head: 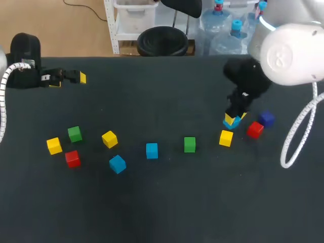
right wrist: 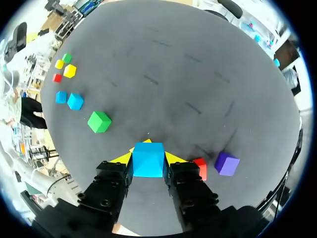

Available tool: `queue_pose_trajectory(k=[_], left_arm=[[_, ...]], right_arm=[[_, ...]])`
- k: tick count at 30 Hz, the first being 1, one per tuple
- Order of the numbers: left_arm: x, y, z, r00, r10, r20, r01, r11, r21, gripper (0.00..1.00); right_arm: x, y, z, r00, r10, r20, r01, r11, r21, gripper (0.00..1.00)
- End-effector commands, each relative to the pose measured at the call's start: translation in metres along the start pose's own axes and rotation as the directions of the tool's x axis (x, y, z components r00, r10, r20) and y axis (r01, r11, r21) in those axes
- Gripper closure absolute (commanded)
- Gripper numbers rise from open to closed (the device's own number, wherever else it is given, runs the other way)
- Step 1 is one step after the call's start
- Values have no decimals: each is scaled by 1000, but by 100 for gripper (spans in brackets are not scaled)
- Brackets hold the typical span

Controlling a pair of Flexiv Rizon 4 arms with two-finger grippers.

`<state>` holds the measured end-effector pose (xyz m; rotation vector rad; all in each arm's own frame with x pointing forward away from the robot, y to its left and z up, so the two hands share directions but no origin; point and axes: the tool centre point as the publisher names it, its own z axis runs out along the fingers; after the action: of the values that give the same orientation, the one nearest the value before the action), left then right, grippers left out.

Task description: Place the blue cubes, place green cubes on the blue cubes, place the yellow cubes on the green cubes, then place the red cubes on the yellow cubes, and place purple cube on the red cubes.

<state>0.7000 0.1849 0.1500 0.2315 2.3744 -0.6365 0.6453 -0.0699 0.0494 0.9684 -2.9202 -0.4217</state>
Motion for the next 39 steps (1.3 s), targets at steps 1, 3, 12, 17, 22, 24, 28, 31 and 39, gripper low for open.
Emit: queue_pose_trajectory(k=[1,3,12,17,22,24,28,31,39], left_arm=[[0,0,0,1000,0,0,0,1000,0,0],[0,0,0,1000,0,0,0,1000,0,0],[0,0,0,1000,0,0,0,1000,0,0],[0,0,0,1000,0,0,0,1000,0,0],[0,0,0,1000,0,0,0,1000,0,0],[0,0,0,1000,0,0,0,1000,0,0],[0,0,0,1000,0,0,0,1000,0,0],[0,0,0,1000,0,0,0,1000,0,0],[0,0,0,1000,0,0,0,1000,0,0]], right_arm=[[-13,1,-2,999,3,-42,-2,1000,7,100],[-17,2,-1,999,-28,-45,29,999,21,100],[-27,15,7,980,-172,-96,177,983,46,100],[-31,16,7,952,-301,-56,303,951,53,100],[-26,7,13,893,-443,-73,447,893,53,100],[-25,5,14,874,-482,-69,485,873,52,100],[-26,-1,18,808,-585,-74,589,807,50,100],[-29,-2,17,773,-630,-80,635,770,69,100],[-42,7,19,687,-717,-116,726,677,119,100]])
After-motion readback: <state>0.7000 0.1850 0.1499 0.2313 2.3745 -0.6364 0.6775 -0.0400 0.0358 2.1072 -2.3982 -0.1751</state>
